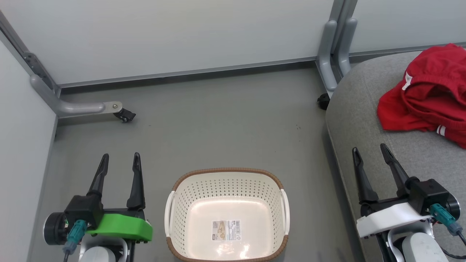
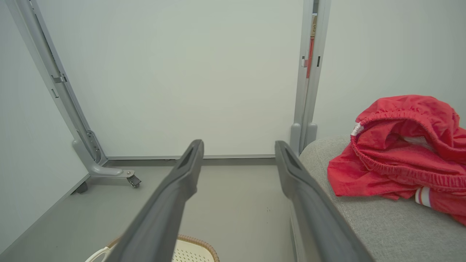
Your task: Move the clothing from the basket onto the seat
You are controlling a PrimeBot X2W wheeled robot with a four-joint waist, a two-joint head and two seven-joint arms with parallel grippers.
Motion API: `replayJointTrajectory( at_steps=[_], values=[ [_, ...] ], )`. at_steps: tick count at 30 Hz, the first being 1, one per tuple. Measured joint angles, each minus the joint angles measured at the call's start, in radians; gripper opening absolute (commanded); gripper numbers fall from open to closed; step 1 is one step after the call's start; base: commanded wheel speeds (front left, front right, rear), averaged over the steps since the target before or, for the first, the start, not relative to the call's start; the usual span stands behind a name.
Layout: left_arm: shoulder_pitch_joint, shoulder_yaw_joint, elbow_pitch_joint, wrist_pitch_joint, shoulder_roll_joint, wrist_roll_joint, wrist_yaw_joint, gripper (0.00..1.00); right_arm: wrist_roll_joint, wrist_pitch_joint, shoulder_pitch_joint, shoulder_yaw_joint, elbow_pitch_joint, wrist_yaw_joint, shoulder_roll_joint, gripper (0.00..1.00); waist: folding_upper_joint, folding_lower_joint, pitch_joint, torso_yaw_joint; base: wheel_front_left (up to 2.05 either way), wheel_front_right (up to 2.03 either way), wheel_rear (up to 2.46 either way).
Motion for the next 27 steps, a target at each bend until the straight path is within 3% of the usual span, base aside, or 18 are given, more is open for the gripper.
replayJointTrajectory(
  at_steps=[1,7,27],
  values=[
    [0.0,0.001,-0.001,0.0,0.0,0.0,0.002,0.0,0.0,0.0,0.0,-0.001,0.0,0.0,0.0,0.0,0.0,0.0,0.001,0.0,0.0,0.0,0.0],
    [0.007,0.001,0.049,0.008,-0.005,-0.019,0.002,0.0,0.012,0.004,0.02,0.003,0.045,0.0,0.009,0.0,0.0,0.0,0.0,0.0,0.0,0.0,0.0],
    [0.009,0.036,0.053,0.101,-0.005,-0.377,-0.004,0.0,0.389,0.087,0.017,-0.008,0.071,0.0,0.002,0.0,0.0,0.0,-0.01,-0.008,0.0,0.0,0.0]
  ],
)
